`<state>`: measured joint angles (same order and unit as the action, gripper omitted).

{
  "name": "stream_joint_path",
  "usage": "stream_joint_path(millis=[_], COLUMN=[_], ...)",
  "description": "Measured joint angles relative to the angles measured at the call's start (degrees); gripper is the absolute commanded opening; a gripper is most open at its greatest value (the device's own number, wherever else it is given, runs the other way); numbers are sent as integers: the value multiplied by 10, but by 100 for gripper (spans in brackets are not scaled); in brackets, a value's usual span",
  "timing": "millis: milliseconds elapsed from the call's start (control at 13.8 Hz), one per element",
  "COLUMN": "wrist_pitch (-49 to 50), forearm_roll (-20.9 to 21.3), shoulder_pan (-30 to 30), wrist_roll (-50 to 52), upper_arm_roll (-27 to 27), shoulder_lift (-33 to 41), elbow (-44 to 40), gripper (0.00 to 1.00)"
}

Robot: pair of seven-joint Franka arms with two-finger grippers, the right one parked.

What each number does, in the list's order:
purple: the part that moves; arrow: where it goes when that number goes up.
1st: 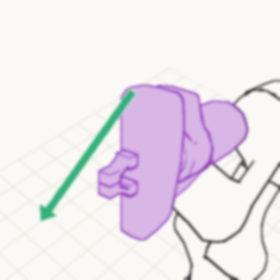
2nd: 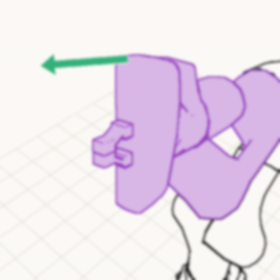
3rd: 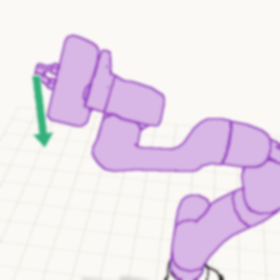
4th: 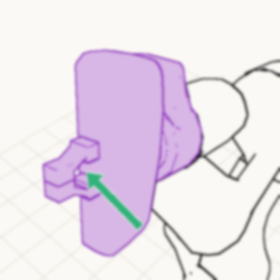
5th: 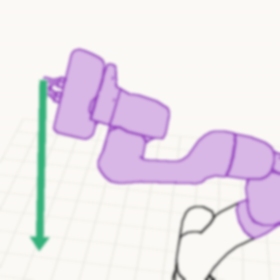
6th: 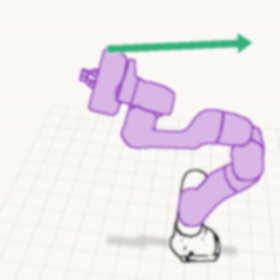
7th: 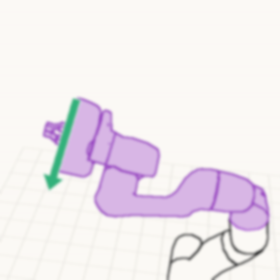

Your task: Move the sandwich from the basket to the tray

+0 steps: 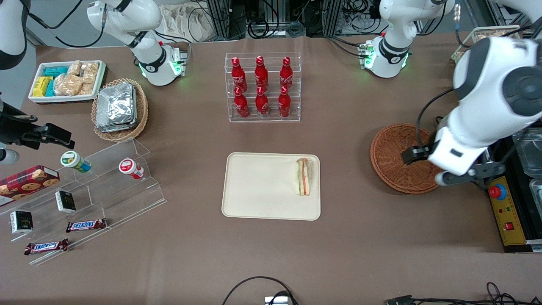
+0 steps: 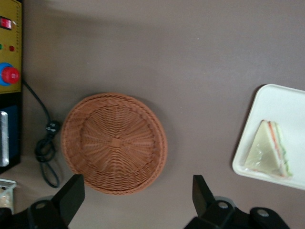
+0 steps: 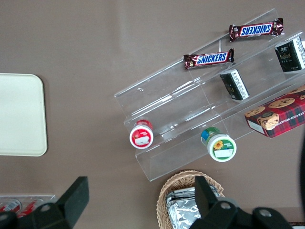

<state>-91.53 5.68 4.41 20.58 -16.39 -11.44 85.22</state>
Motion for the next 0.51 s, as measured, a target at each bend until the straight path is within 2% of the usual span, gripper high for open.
stream_joint_path(millis=[289, 507], wrist_pitch=[11, 47], forearm_roll=[-23, -28], shoulder_pan=[-2, -27], wrist_roll=[-132, -184], upper_arm_roll=[69, 110], shoulder_lift=[87, 131], elbow=[60, 75], gripper=[100, 100])
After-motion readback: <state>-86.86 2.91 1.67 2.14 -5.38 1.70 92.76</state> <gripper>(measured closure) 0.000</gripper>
